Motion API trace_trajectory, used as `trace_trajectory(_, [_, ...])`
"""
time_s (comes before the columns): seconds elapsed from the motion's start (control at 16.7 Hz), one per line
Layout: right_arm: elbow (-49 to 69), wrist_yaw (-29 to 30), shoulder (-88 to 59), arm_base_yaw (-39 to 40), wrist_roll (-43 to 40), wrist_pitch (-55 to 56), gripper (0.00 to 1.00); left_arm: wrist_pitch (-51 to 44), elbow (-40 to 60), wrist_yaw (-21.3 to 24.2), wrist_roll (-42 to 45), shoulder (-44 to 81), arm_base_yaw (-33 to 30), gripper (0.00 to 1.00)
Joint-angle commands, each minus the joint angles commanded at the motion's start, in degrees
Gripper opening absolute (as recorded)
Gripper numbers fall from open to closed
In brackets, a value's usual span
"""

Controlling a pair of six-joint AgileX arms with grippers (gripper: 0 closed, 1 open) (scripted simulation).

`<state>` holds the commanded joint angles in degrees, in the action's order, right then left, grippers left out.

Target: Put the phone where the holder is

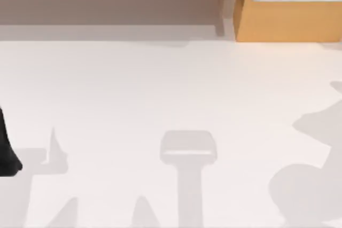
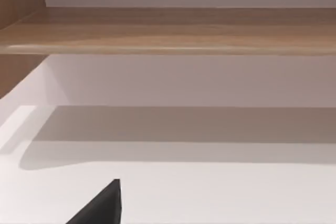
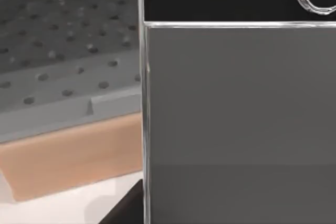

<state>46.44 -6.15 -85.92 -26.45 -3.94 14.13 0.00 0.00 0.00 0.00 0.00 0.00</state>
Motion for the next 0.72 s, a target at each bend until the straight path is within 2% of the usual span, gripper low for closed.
trace_trajectory(0.72, [0.0,0.0,0.0,0.0,0.0,0.0,0.98,0.0,0.0,0.0,0.0,0.0,0.0,1.0])
